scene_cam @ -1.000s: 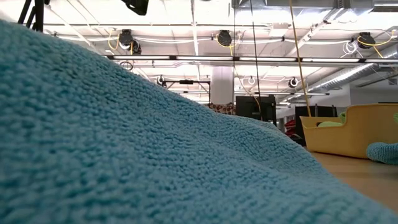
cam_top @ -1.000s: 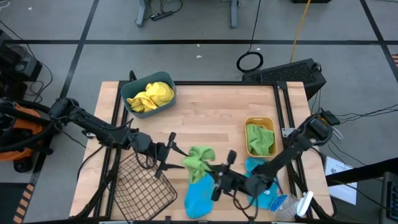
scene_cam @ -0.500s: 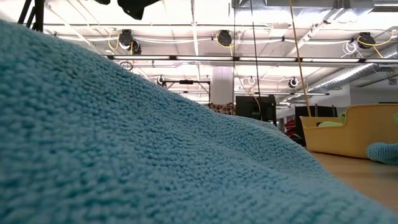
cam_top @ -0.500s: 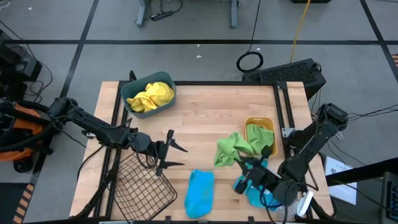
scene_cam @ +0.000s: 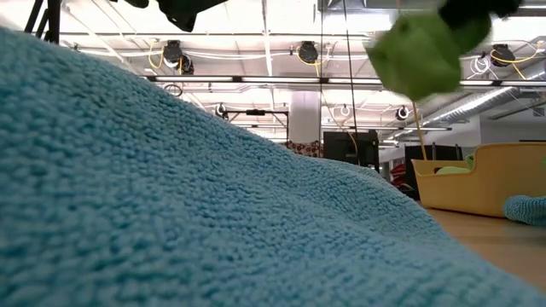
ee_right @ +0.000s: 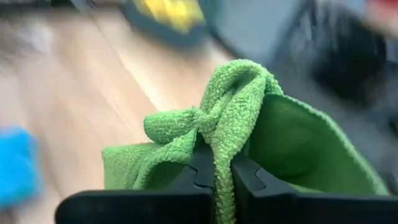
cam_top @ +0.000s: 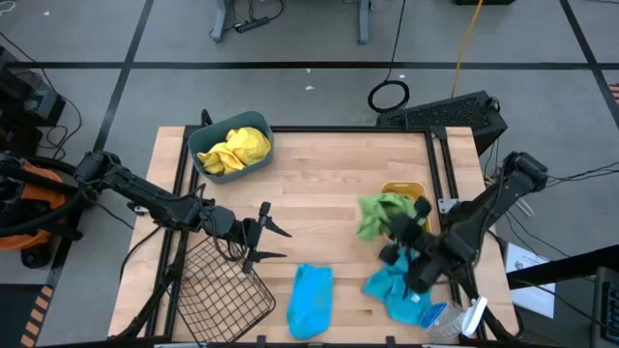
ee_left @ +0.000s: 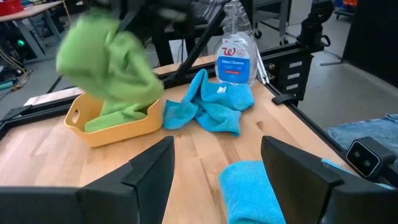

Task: Sort microfiber towel by color & place in baskets
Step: Roll upper right green towel, then put upper right green towel into the orange bin

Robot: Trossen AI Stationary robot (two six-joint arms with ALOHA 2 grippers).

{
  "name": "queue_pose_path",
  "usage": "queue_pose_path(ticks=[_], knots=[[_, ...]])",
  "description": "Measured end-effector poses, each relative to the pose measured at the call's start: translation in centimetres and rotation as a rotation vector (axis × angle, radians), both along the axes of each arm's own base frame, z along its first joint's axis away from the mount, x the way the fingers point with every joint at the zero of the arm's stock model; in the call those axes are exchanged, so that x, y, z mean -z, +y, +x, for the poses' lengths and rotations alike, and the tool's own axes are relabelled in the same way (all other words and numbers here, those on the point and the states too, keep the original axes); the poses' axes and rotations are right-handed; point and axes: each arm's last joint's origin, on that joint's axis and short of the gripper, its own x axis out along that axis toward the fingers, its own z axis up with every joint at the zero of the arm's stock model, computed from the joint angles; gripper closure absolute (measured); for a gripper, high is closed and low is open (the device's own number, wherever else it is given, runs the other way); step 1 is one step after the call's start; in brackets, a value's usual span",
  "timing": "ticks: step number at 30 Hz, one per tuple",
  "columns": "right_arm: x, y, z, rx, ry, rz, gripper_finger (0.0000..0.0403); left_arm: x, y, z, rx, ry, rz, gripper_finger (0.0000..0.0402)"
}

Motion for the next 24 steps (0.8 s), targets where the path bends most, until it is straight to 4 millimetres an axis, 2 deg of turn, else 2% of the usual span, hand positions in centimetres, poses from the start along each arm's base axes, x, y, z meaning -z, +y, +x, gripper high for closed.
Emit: queue_pose_path(ticks=[3, 7, 15, 19, 24], knots=[[0.3, -2.1, -1.4, 0.158, 0.183, 0.124, 0.0403, 0.0, 0.0, 0.0, 0.001, -0.001, 0.0, 0.0157], [0.4, -3.3, -2.3, 0.285, 0.34, 0.184, 0.0403, 0.0, 0.0, 0.0, 0.001, -0.005, -0.002, 0.0157], [0.8, -4.6, -1.5, 0.35, 0.398, 0.232, 0.0402, -0.2, 0.0, 0.1, 0.001, -0.022, -0.008, 0.0157], [2.7, -5.3, -1.4, 0.397, 0.419, 0.247, 0.0402, -0.2, 0.0, 0.1, 0.001, -0.025, -0.01, 0.0157], [6.6, -6.6, -1.8, 0.434, 0.502, 0.288, 0.0402, -0.2, 0.0, 0.0, 0.001, -0.018, -0.007, 0.0157]])
